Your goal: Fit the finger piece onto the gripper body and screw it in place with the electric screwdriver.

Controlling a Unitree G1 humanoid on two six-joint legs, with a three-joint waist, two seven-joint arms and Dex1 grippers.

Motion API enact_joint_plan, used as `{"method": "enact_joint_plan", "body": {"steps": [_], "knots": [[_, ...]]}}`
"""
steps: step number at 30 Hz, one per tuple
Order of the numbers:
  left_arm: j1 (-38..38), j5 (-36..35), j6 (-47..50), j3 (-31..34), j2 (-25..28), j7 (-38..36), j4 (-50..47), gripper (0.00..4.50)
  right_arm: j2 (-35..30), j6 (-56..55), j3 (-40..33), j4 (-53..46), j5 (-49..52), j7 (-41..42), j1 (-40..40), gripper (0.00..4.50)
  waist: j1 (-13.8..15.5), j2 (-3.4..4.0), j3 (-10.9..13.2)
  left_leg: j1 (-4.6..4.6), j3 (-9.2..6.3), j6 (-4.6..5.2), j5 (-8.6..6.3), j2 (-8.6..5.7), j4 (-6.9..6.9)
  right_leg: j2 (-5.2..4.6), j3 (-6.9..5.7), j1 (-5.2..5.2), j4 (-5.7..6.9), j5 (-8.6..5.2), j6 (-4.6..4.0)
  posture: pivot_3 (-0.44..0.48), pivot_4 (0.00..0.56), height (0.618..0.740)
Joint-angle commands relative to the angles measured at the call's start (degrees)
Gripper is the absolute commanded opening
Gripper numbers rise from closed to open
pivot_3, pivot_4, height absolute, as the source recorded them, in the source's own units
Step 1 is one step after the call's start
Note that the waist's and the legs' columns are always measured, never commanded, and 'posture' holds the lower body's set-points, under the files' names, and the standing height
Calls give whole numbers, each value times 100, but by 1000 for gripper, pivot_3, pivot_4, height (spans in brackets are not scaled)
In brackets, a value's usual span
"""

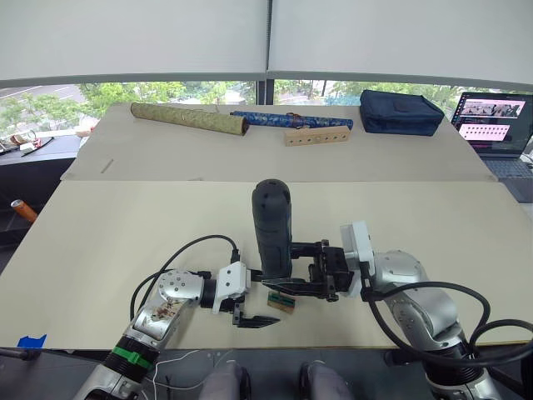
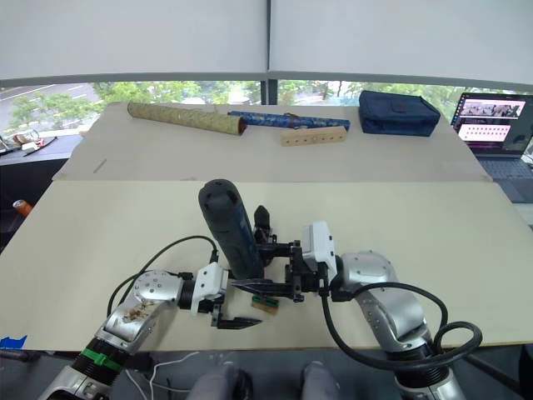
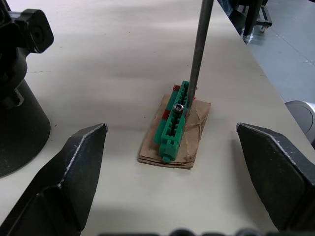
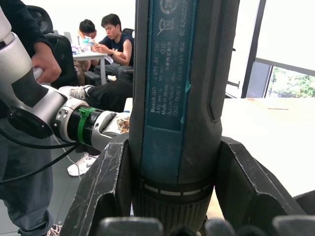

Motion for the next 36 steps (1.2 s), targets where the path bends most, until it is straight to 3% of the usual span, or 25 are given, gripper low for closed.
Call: {"method": "enact_joint_plan", "body": {"steps": [1, 36], "knots": [[162, 186, 111, -220, -9, -9, 349, 4446, 28, -221, -140, -137, 45, -3, -95, 1928, 0, 0, 0, 0, 0, 0, 0, 0, 0, 0, 0, 0, 0, 0, 0, 0, 150, 740], [157, 206, 47, -221, -24, -2, 415, 4446, 0, -128, -198, -176, 177, 93, -59, 1928, 5, 2, -1, 0, -1, 14, -8, 0, 0, -1, 0, 1, 1, 0, 0, 0, 150, 740]]}}
